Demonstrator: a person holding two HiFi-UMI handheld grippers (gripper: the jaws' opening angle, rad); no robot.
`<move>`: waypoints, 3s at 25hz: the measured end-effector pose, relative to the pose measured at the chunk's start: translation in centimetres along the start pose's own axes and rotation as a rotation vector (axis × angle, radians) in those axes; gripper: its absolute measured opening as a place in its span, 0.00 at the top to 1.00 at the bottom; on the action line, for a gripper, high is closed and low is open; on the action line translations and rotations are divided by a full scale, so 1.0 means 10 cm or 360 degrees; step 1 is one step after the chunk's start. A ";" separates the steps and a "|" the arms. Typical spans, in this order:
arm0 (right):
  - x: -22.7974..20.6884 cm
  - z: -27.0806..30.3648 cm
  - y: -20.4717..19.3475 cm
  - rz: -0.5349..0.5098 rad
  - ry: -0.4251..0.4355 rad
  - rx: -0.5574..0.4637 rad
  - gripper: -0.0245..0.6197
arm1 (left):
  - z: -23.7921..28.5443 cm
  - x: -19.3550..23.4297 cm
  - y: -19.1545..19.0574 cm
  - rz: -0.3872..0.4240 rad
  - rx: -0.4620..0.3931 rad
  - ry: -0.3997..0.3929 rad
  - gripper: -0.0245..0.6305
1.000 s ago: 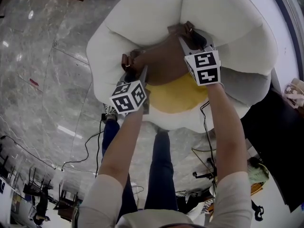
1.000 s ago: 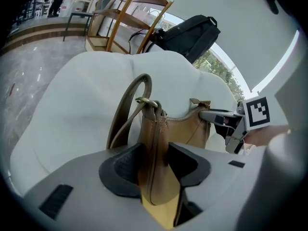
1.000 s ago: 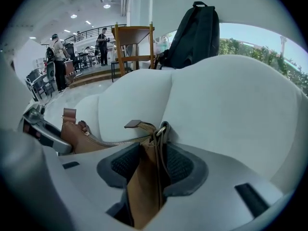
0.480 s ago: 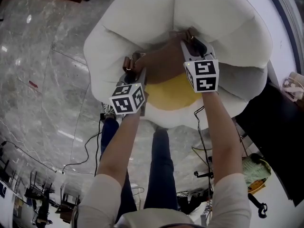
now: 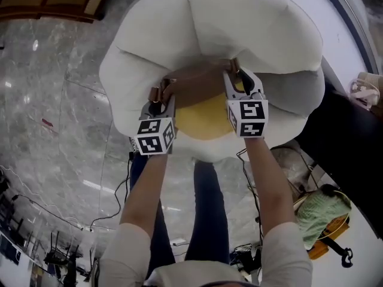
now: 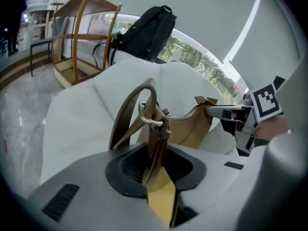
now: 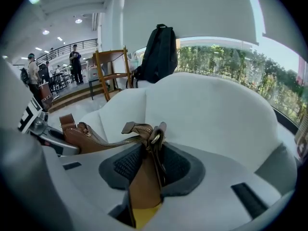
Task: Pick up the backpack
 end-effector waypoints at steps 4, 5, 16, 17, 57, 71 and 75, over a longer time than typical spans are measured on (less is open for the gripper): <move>0.00 -0.44 0.09 0.0119 -0.0079 -0.0076 0.74 | -0.28 -0.20 0.22 0.0196 -0.0037 -0.0031 0.80; -0.01 -0.57 0.13 0.0143 -0.0102 -0.0097 0.74 | -0.37 -0.27 0.27 0.0244 -0.0044 -0.0045 0.80; -0.11 -1.82 0.77 0.0236 -0.0356 -0.0259 0.74 | -1.26 -1.02 0.80 0.0491 -0.0091 -0.0212 0.80; -0.13 -1.90 0.82 0.0244 -0.0369 -0.0266 0.74 | -1.32 -1.09 0.83 0.0501 -0.0096 -0.0220 0.80; -0.01 -5.14 2.55 0.0304 -0.0772 -0.0631 0.74 | -4.31 -2.93 1.74 0.0910 -0.0303 -0.0551 0.80; 0.05 -5.52 2.75 0.0266 -0.0838 -0.0749 0.74 | -4.69 -3.13 1.83 0.0991 -0.0420 -0.0606 0.80; 0.06 -5.59 2.80 0.0250 -0.0846 -0.0761 0.74 | -4.76 -3.14 1.83 0.0988 -0.0435 -0.0628 0.80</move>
Point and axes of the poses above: the fingertips, and each gripper's own axes: z forward along the fingers, x to its left, y out of its top, the point moved 10 cm from there along -z, backward along the fingers, and after that the axes turned 14 degrees about -z, right-handed, at the moved point
